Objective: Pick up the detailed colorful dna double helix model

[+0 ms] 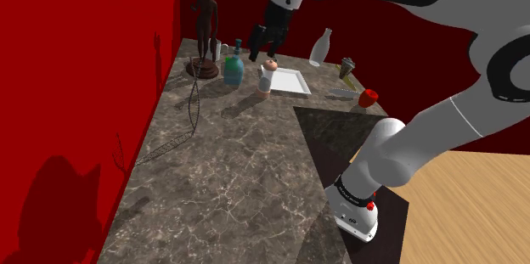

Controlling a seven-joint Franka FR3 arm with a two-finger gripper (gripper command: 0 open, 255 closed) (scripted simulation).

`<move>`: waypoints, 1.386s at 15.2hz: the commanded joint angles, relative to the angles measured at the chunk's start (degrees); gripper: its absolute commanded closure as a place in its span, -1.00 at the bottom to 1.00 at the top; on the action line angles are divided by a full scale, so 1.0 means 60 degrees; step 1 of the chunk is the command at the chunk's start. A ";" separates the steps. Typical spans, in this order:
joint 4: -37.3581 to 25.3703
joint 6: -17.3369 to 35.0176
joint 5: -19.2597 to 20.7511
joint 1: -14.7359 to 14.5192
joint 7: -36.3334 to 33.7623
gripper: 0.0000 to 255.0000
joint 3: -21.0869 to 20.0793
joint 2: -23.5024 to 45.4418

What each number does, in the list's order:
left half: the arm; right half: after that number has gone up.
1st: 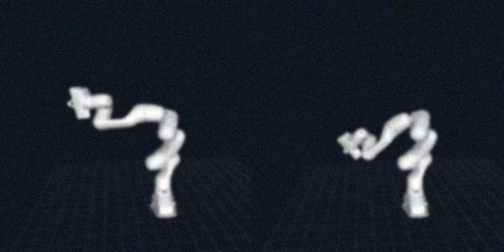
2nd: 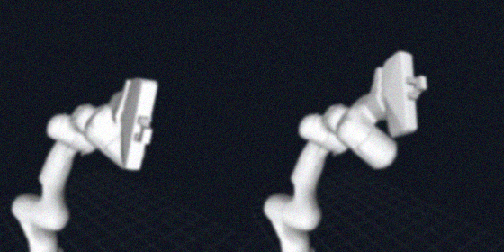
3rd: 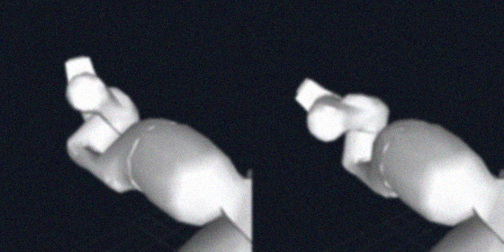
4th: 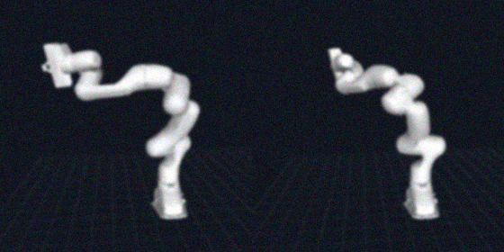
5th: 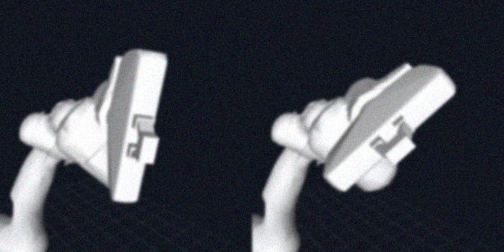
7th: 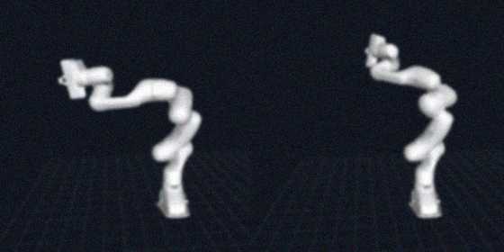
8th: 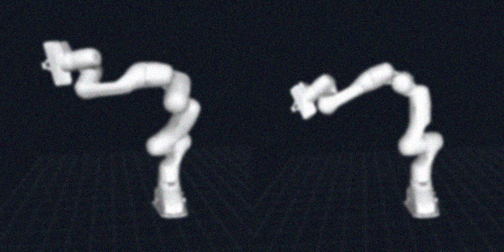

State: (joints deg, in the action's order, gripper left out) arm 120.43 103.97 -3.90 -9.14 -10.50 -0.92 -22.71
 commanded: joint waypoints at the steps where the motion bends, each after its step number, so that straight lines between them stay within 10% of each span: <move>1: -0.0489 0.0099 -0.0212 -0.0161 -0.0019 -1.00 -0.0116 0.0562; 13: -0.4057 0.0157 -0.1088 -0.0940 -0.0121 -1.00 -0.0818 0.3959; 21: -0.3038 0.1122 -0.1146 -0.0952 0.0043 -1.00 -0.0831 0.3916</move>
State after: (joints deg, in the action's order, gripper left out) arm 101.80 110.08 -10.77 -14.82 -10.29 -5.87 0.60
